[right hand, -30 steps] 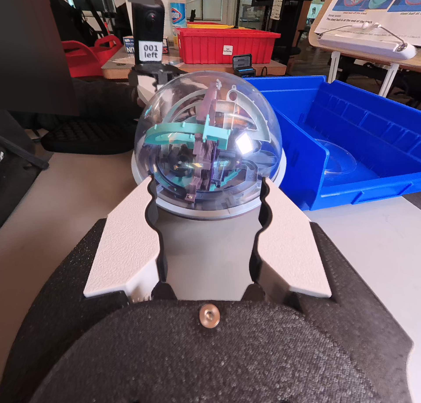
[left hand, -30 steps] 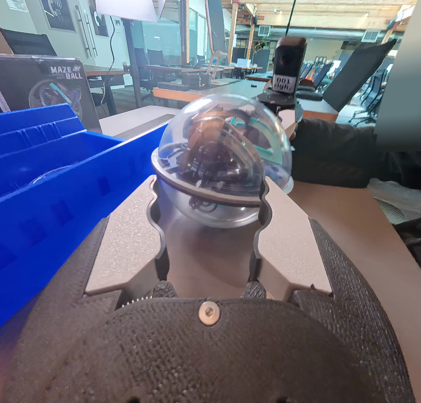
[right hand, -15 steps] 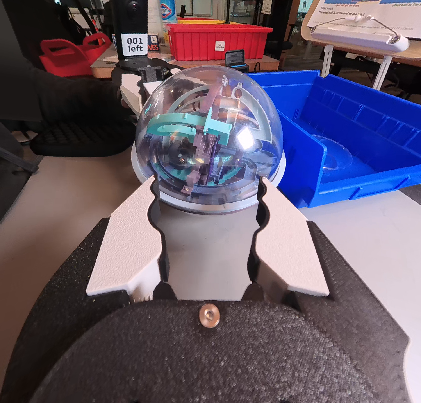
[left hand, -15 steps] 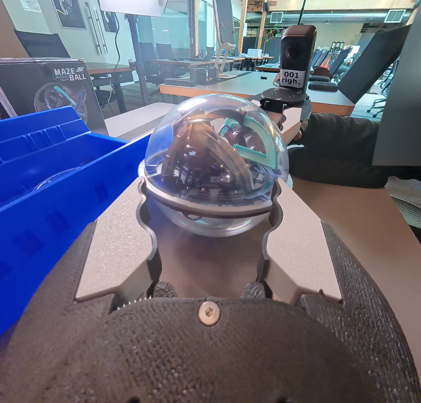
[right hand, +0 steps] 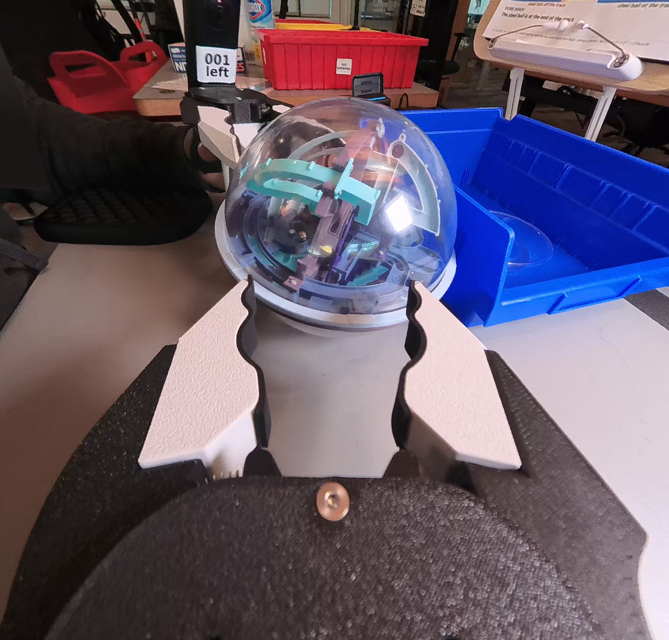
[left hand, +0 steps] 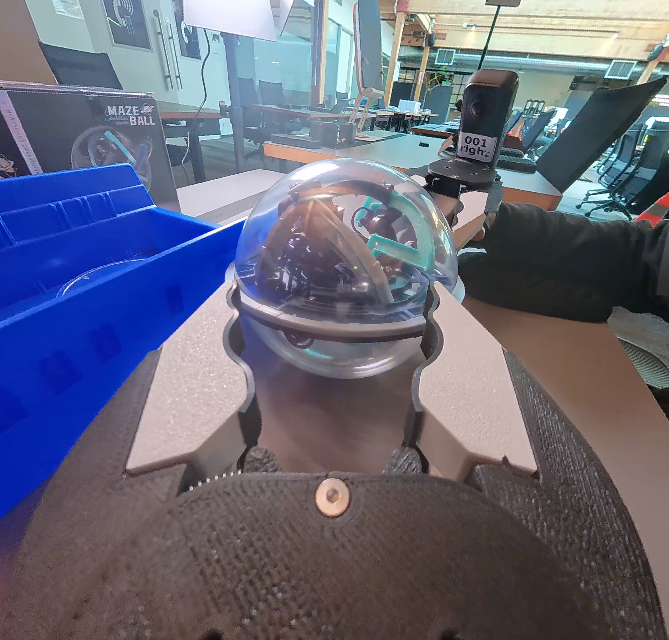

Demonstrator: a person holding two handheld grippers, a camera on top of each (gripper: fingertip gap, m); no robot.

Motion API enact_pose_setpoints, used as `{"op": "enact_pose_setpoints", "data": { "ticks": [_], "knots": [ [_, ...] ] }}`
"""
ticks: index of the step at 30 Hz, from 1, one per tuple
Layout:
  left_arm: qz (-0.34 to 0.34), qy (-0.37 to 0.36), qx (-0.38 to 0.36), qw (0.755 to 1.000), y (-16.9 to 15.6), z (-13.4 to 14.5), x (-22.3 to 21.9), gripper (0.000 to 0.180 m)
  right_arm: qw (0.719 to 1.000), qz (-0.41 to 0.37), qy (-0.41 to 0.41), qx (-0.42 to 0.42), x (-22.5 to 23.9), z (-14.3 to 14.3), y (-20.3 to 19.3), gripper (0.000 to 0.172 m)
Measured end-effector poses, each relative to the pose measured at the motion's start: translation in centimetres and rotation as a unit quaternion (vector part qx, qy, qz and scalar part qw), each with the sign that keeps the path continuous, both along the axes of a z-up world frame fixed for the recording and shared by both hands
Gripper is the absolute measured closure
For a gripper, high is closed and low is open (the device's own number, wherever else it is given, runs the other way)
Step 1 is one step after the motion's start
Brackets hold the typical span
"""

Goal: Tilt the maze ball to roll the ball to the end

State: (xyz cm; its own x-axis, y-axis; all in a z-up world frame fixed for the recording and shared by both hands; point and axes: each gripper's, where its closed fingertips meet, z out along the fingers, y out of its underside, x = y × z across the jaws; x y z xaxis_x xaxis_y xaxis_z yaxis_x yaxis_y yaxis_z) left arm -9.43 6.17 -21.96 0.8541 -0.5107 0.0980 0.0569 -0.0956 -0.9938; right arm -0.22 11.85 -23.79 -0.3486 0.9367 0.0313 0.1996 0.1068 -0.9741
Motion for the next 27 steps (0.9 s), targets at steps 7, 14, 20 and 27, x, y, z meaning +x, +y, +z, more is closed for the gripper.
{"op": "enact_pose_setpoints", "data": {
  "ticks": [7, 14, 20, 27],
  "knots": [
    [-0.003, 0.002, -0.005, 1.0, 0.0, -0.3, 0.0, 0.082, 1.0, -0.001, 0.002, 0.004, 0.0, 0.0, 0.0, 0.091],
    [-0.003, 0.004, -0.005, 1.0, 0.1, -0.4, 0.0, 0.085, 1.0, -0.004, 0.004, 0.007, -0.1, 0.0, 0.0, 0.092],
    [-0.008, 0.009, -0.009, 1.0, 0.0, -0.7, 0.2, 0.085, 1.0, -0.008, 0.004, 0.015, -0.2, -0.1, 0.1, 0.093],
    [-0.015, 0.026, -0.024, 0.999, 0.1, -1.6, 0.4, 0.066, 1.0, -0.007, -0.002, 0.018, -0.3, -0.4, 0.0, 0.091]
  ]
}}
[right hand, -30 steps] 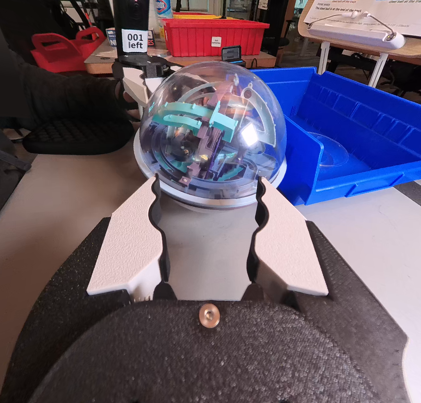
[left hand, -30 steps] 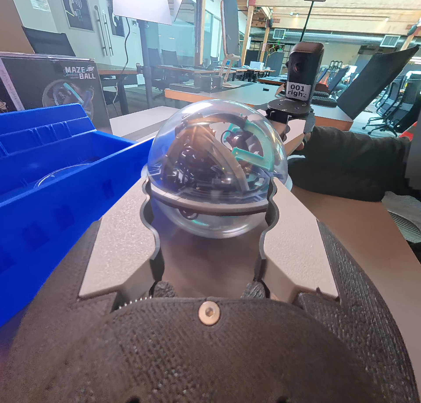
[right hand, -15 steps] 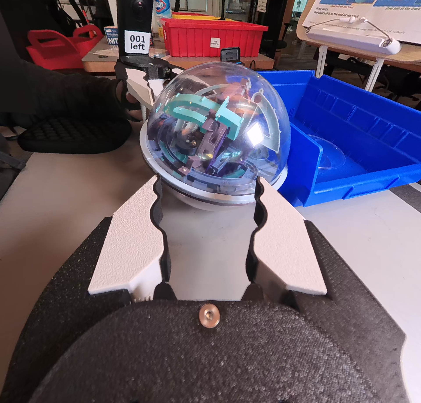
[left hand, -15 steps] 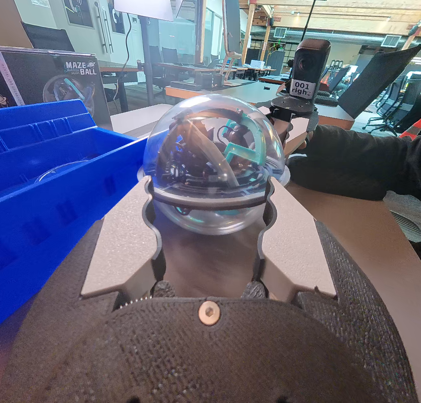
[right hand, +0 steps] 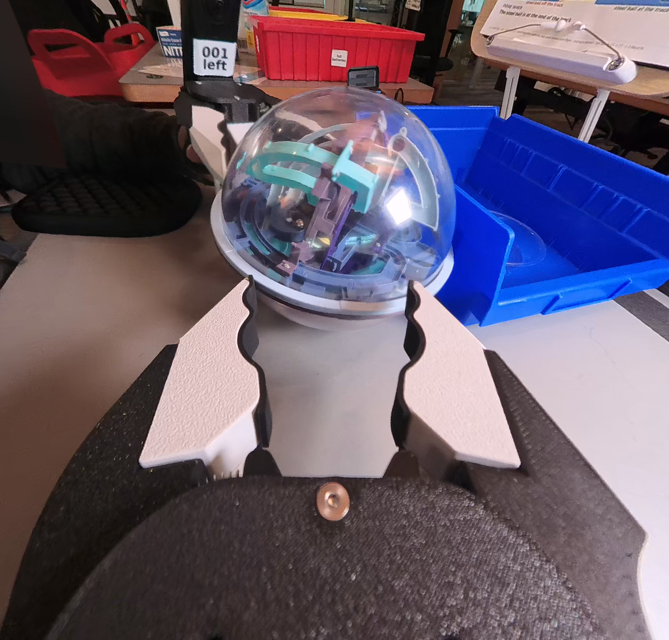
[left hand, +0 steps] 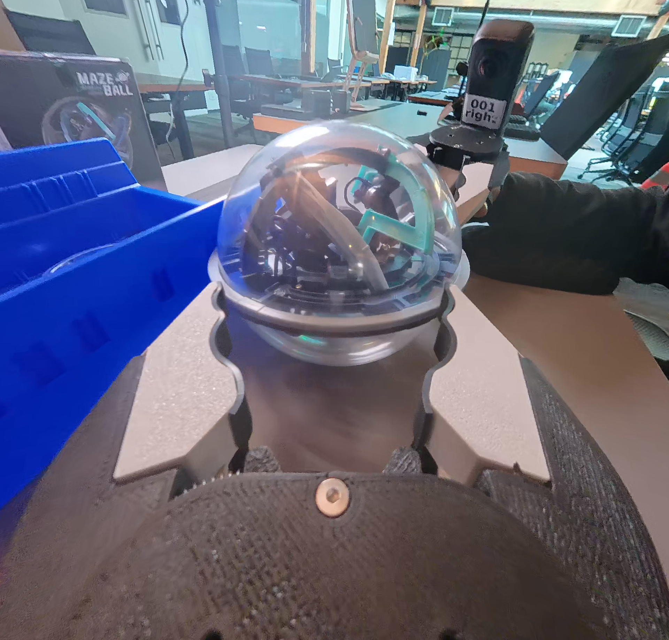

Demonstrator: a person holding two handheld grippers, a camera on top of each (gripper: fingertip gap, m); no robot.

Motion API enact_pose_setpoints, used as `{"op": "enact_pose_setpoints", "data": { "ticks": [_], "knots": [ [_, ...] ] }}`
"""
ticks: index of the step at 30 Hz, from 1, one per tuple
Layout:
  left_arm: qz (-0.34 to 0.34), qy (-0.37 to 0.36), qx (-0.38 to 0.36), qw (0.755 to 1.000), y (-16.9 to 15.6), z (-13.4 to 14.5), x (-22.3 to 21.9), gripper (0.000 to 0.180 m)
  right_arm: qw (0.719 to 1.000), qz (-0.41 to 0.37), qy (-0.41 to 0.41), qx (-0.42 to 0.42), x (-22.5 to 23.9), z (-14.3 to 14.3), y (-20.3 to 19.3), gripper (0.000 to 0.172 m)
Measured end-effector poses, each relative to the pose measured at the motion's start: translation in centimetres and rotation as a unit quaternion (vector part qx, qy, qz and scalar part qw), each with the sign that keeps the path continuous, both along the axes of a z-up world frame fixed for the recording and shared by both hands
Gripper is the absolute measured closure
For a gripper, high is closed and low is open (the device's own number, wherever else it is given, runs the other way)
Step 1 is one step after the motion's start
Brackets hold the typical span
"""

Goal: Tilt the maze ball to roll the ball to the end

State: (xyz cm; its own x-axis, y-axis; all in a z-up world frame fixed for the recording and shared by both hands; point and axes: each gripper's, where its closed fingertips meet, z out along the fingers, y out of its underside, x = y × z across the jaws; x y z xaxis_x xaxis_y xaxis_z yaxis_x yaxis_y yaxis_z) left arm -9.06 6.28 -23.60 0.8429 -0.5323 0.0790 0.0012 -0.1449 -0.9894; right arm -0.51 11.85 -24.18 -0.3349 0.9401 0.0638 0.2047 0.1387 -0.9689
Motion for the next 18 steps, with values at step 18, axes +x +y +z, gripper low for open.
{"op": "enact_pose_setpoints", "data": {
  "ticks": [18],
  "knots": [
    [0.001, -0.006, -0.013, 1.0, 1.3, -0.2, 0.5, 0.055, 1.0, -0.004, -0.011, -0.018, -0.5, -0.4, 0.0, 0.088]
  ]
}}
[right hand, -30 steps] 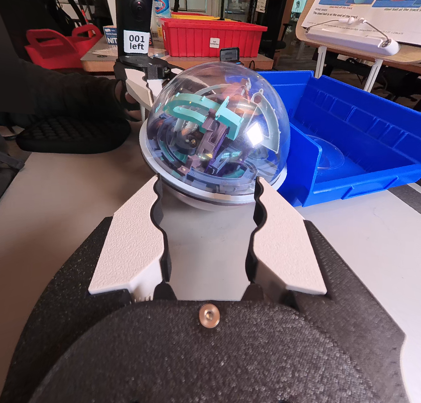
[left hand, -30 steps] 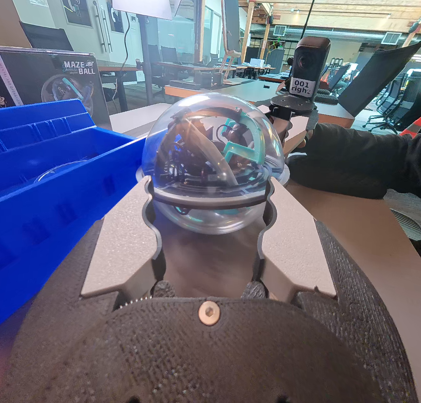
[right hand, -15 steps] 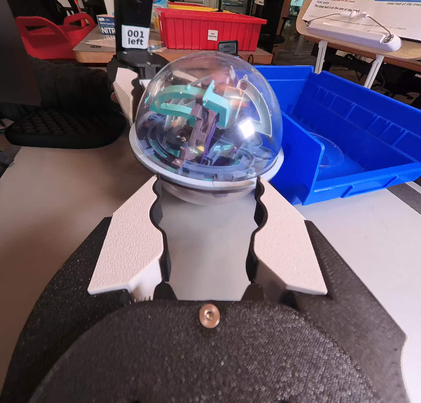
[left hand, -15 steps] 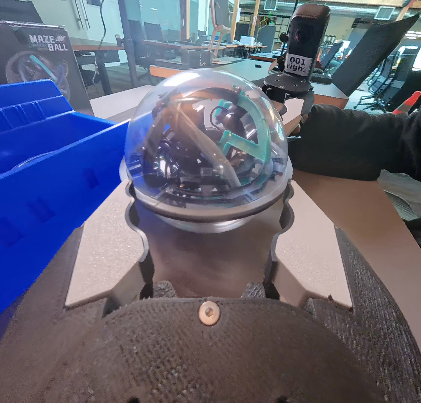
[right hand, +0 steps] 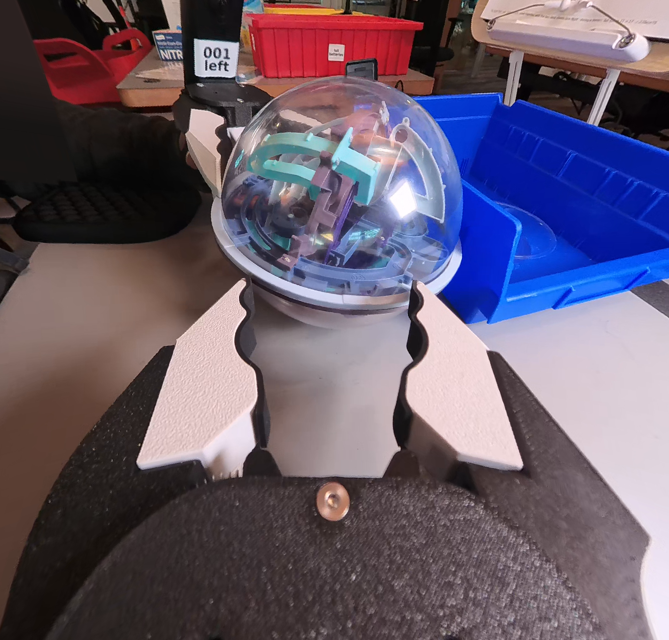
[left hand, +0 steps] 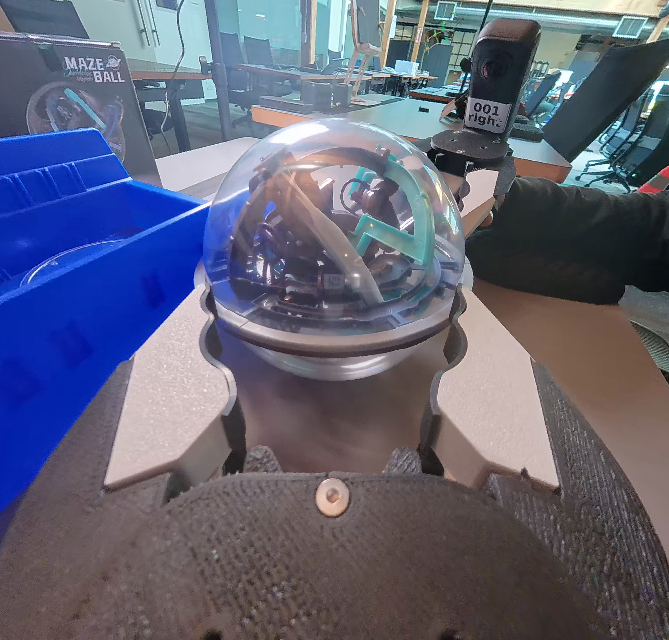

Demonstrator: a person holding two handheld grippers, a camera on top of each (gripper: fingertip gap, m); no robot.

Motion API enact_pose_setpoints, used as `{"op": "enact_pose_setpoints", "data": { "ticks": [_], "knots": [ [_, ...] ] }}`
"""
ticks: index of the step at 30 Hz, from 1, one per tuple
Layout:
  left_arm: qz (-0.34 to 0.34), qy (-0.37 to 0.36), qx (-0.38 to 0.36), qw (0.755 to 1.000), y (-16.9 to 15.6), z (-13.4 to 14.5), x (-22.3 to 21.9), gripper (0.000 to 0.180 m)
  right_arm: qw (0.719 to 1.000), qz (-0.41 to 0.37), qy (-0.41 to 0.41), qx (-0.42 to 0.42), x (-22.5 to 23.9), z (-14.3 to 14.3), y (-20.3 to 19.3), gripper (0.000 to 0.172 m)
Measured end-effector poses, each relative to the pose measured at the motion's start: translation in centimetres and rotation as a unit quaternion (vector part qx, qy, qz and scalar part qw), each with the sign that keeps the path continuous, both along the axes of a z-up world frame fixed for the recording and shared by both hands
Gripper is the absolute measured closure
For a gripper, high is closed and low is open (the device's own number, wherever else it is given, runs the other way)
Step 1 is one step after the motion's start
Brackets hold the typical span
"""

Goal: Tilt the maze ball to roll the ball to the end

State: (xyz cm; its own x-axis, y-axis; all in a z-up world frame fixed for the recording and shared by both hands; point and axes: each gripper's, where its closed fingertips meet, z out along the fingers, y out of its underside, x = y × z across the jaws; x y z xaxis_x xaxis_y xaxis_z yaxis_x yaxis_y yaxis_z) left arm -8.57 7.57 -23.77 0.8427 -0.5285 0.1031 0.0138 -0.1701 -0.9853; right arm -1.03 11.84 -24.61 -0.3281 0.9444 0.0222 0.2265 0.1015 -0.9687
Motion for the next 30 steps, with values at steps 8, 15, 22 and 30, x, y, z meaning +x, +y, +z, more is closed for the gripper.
{"op": "enact_pose_setpoints", "data": {
  "ticks": [8, 15, 22, 30],
  "knots": [
    [0.01, 0.002, -0.002, 1.0, 0.4, 0.4, 0.1, 0.055, 1.0, 0.001, -0.01, -0.02, 0.0, -0.4, 0.3, 0.085],
    [0.013, 0.005, 0.001, 1.0, 0.4, 0.5, 0.2, 0.055, 1.0, 0.006, -0.021, -0.008, 0.3, -0.3, 0.4, 0.085],
    [0.015, 0.011, 0.007, 1.0, 0.6, 0.8, 0.5, 0.057, 0.995, -0.036, 0.03, 0.087, 0.7, 5.4, 0.8, 0.103],
    [0.018, 0.013, 0.01, 1.0, 0.8, 1.0, 0.7, 0.057, 0.928, 0.033, -0.052, 0.368, -1.3, 5.3, -3.0, 0.125]
  ]
}}
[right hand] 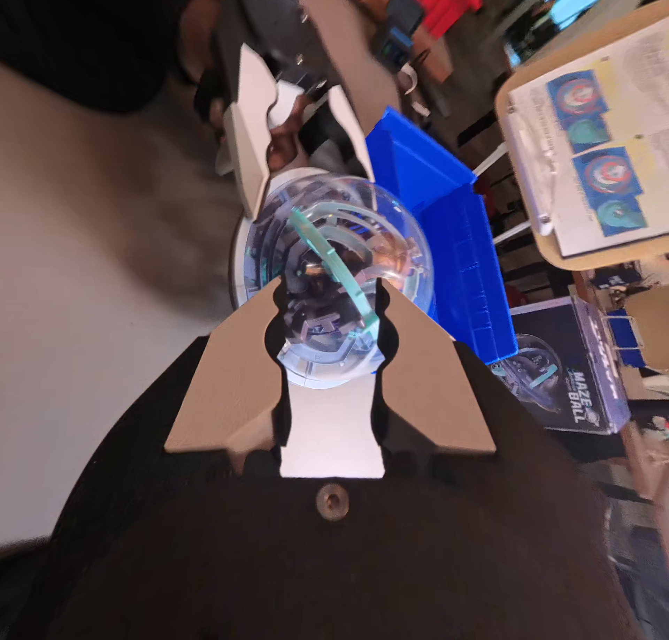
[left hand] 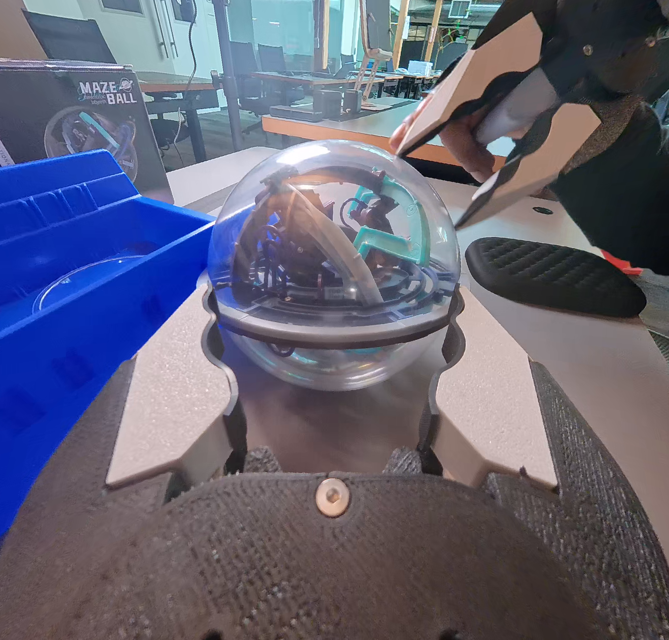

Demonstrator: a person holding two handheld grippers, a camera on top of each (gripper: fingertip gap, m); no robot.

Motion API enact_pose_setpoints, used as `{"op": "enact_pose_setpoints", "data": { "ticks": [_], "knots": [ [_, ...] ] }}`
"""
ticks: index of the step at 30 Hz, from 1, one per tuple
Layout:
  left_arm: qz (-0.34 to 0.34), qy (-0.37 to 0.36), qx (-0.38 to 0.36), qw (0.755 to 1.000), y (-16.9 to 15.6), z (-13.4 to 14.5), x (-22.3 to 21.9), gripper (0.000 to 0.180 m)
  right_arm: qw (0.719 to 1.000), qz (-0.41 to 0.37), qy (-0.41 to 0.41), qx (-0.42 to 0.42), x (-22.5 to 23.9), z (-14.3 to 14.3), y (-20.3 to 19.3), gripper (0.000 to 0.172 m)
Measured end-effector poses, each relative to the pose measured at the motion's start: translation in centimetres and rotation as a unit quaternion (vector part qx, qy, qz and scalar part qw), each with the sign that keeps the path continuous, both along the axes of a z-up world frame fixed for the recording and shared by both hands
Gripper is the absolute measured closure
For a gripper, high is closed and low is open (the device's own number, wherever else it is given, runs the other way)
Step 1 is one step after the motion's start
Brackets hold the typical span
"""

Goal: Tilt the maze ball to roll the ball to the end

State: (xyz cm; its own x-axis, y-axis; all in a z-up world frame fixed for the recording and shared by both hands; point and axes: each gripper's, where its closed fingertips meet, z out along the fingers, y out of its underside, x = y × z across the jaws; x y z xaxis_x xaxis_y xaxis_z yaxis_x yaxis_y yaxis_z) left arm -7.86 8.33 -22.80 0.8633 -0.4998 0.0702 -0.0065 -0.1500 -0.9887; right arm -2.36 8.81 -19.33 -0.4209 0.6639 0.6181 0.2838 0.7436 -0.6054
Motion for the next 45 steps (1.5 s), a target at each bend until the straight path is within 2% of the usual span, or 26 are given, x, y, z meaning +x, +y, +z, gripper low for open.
{"op": "enact_pose_setpoints", "data": {
  "ticks": [1, 3, 9, 12, 14, 24, 31, 34, 36, 40, 45],
  "knots": [
    [0.003, -0.002, -0.001, 1.0, 0.0, 0.0, -0.1, 0.057, 1.0, 0.002, -0.012, 0.015, -0.3, -0.2, 0.0, 0.114],
    [0.002, -0.004, -0.002, 1.0, 0.0, 0.0, -0.1, 0.057, 0.999, 0.004, -0.031, 0.009, -0.6, -0.1, 0.0, 0.105],
    [0.001, 0.001, 0.008, 1.0, 0.1, 0.3, 0.2, 0.059, 0.992, -0.025, -0.093, -0.084, -1.7, -0.6, 1.3, 0.057],
    [-0.005, 0.0, 0.012, 1.0, -0.1, 0.5, 0.4, 0.061, 0.983, -0.033, -0.133, -0.123, -2.2, -1.8, 1.7, 0.052],
    [-0.016, -0.005, 0.01, 1.0, -0.5, 0.5, 0.6, 0.056, 0.982, -0.035, -0.135, -0.131, -2.5, -2.2, 2.1, 0.047],
    [-0.07, -0.01, 0.019, 0.997, -1.9, 0.0, 0.2, 0.053, 0.977, -0.013, -0.109, -0.183, -2.5, -2.0, 2.5, 0.05],
    [-0.044, -0.039, 0.035, 0.998, -1.4, 0.7, -2.0, 0.055, 0.973, -0.013, -0.076, -0.215, -1.9, -2.1, 3.0, 0.052],
    [-0.019, -0.036, 0.012, 0.999, -0.7, -0.4, -3.8, 0.057, 0.97, -0.011, -0.07, -0.234, -1.8, -2.3, 3.2, 0.052],
    [-0.027, -0.023, -0.014, 0.999, -0.2, -1.7, -3.6, 0.056, 0.965, -0.009, -0.073, -0.25, -1.6, -2.8, 3.5, 0.052],
    [-0.071, -0.019, -0.028, 0.997, 0.2, -2.0, -1.9, 0.053, 0.96, -0.003, -0.067, -0.272, -1.3, -3.6, 3.9, 0.053],
    [-0.092, -0.01, -0.039, 0.995, -0.1, -2.4, -0.9, 0.058, 0.955, 0.003, -0.058, -0.289, -1.3, -3.8, 3.9, 0.053]
  ]
}}
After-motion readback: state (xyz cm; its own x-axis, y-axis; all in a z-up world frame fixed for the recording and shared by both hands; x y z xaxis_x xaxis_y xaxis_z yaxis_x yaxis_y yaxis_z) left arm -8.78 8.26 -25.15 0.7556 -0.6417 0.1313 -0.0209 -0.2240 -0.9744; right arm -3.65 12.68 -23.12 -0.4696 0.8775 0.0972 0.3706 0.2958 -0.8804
